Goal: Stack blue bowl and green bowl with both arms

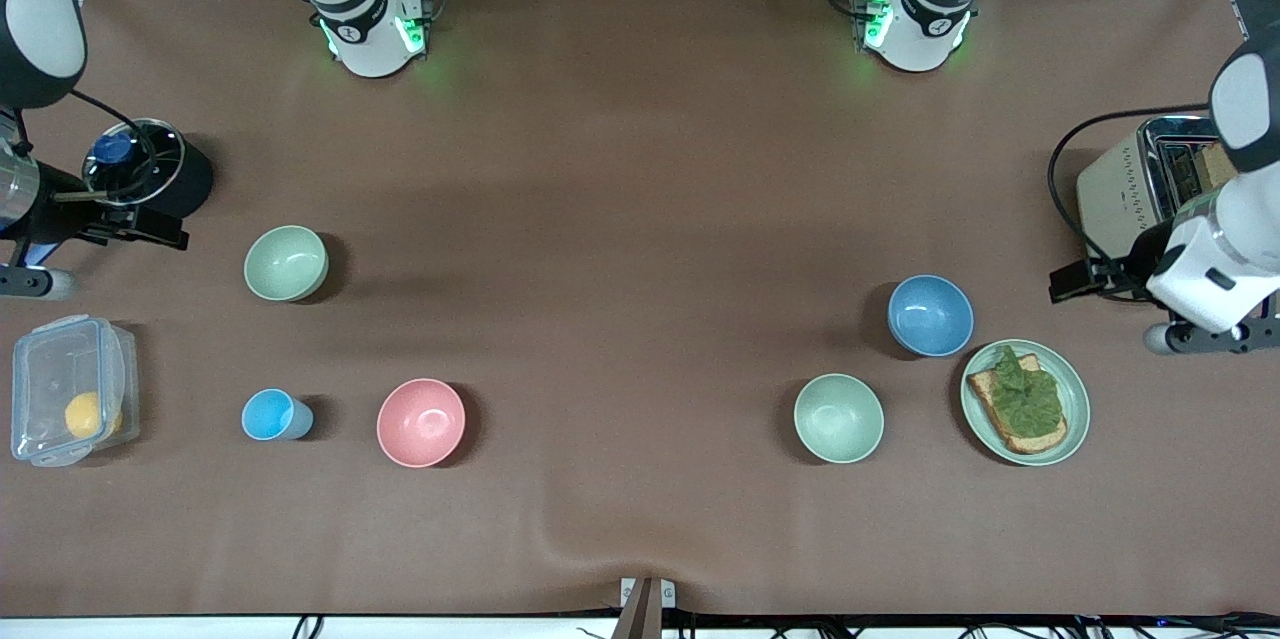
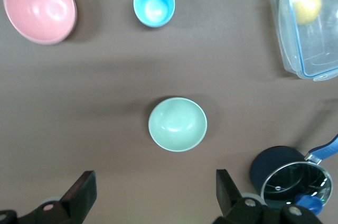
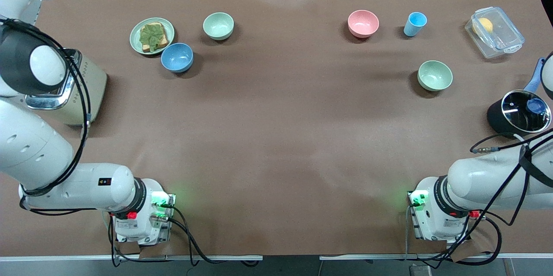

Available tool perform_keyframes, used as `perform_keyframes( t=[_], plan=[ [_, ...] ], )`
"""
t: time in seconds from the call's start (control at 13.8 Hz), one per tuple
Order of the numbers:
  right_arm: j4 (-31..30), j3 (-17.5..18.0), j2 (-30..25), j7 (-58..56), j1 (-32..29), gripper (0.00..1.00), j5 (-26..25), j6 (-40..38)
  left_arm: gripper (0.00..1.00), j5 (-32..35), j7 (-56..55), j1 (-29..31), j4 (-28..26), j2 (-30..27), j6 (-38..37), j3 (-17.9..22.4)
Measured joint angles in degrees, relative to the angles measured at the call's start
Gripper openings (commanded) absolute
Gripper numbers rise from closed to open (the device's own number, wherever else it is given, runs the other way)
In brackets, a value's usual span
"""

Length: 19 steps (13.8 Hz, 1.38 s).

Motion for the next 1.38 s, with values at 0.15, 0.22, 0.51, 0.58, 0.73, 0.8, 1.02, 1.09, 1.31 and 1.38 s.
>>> perform_keyframes(
  t=[0.15,0.22,0.51,0.58,0.73,0.8,1.02,1.09,1.31,1.38],
  plan=[
    [-2.4,-0.1,0.7,-3.1,-3.0,1.0,0.5,0.6,1.0,0.0,-0.5,1.5,0.0,1.8,1.1,0.0],
    [-3.3,-0.1,1.3,-3.9,-4.5,1.0,1.0,1.4,1.0,0.0,-0.4,2.4,-0.1,2.6,1.1,0.0],
    [-5.6,-0.1,4.7,-4.2,-5.8,1.0,1.7,5.8,1.0,0.0,0.3,5.4,-3.0,3.7,1.0,0.0],
    [-7.1,-0.1,5.2,-4.2,-6.3,1.0,2.1,8.0,1.0,0.0,1.2,5.9,-4.1,3.7,1.0,0.0],
    [-10.1,-0.1,5.7,-5.1,-7.5,1.0,3.4,11.3,1.0,0.0,2.8,6.0,-6.8,3.7,1.3,-0.1],
    [-11.8,-0.1,5.8,-5.3,-8.0,1.0,3.8,13.0,1.0,0.0,3.3,6.0,-8.5,3.7,2.5,-0.2],
    [-17.9,-0.1,5.9,-7.5,-8.3,1.0,4.1,20.1,1.0,0.0,3.8,6.0,-15.5,3.6,10.4,-0.5],
    [-20.1,-0.1,5.9,-8.0,-8.3,1.0,4.1,22.9,1.0,0.0,4.0,6.0,-17.8,3.6,12.8,-0.6],
    [-25.1,-0.1,6.0,-9.3,-8.5,1.0,4.1,29.2,1.0,0.0,4.2,5.7,-22.1,3.8,17.2,-1.9],
    [-26.3,-0.1,6.1,-10.0,-8.7,1.0,4.1,31.0,1.0,0.0,4.2,5.6,-23.2,4.0,18.8,-2.3]
  ],
)
